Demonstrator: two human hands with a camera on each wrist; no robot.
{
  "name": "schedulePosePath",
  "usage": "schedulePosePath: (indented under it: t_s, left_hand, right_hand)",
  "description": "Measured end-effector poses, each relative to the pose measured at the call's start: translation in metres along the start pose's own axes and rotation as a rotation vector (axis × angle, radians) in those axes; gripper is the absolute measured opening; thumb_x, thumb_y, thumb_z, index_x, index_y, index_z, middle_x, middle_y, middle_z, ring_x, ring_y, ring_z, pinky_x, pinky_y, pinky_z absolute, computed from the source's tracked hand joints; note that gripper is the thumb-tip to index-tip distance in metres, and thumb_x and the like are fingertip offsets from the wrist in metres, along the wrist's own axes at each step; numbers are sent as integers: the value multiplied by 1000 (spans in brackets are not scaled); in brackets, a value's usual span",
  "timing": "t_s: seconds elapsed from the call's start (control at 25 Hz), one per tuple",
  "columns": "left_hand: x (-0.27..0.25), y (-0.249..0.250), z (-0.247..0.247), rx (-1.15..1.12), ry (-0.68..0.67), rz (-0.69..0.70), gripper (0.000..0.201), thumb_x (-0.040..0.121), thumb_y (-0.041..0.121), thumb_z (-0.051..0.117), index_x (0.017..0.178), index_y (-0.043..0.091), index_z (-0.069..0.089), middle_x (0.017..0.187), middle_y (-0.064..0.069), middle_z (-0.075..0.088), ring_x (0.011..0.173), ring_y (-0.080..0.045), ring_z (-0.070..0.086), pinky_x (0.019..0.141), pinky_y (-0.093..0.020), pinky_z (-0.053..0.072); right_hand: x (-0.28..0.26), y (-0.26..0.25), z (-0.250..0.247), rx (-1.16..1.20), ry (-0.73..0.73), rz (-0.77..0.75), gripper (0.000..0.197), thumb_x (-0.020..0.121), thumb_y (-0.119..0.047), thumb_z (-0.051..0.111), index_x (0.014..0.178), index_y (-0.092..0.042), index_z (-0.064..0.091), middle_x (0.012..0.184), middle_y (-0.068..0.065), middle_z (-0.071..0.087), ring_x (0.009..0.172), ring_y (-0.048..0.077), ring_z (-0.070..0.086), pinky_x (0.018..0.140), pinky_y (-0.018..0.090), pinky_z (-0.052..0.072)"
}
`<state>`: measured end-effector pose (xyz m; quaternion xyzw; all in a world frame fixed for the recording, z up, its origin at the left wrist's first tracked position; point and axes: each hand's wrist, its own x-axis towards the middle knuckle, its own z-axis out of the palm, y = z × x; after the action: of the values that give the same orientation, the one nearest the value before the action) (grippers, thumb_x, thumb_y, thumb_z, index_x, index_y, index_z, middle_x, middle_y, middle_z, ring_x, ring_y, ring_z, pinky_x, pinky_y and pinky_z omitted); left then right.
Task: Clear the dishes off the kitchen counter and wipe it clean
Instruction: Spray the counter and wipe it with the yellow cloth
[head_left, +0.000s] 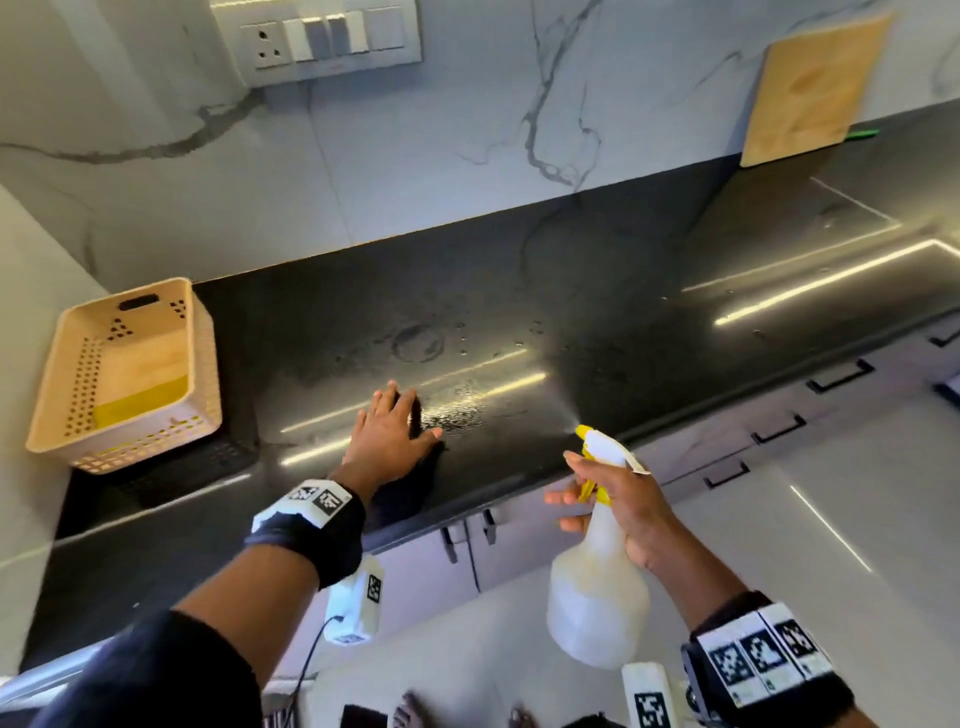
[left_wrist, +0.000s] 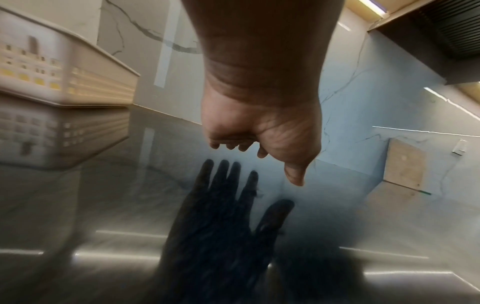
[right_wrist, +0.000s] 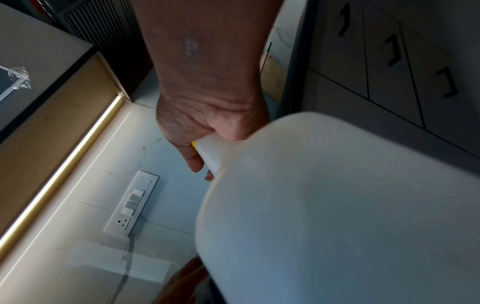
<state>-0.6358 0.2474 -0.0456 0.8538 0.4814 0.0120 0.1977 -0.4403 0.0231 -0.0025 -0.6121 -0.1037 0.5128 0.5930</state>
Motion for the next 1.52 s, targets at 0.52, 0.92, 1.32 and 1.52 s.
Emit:
schedulePosePath:
  t_s: [0.52,0.92,1.32,1.52]
  left_hand:
    - [121,62,-8,53,-433,-157,143,52,87,66,146,38,-30,149,-1,-46,137,-32,-41,110,-62,-22]
    - [119,67,-8,-36,-411,-175,145,51,82,72,146,41,-29,147,1,-48,132,-29,-46,109,-62,-24]
    - [117,259,59,-53,-432,-134,150,56,71,79,150,23,-27,153,-7,-41,139,-35,-37,114,-59,-17]
    - [126,308,67,-41,-386,-288,156,48,77,78,150,23,-27,153,-18,-37,141,-42,-32,113,-62,-14]
  right_hand:
    - [177,-163,63,-69,-188,123,14,93,-16,60,84,-7,57,92,18,68,91,31,69,50,25,53]
    - [231,-202,16,-29,-137,123,20,86,-21,69,78,-10,55,63,7,58,72,24,68,55,29,55]
    - [118,-162,-193,-171,-131,223,17,86,-22,69,87,-9,58,70,15,63,79,31,72,56,29,52]
    - [89,-157,-277,-121,-113,236,14,85,-21,70,91,-14,58,71,16,63,76,31,72,56,28,53]
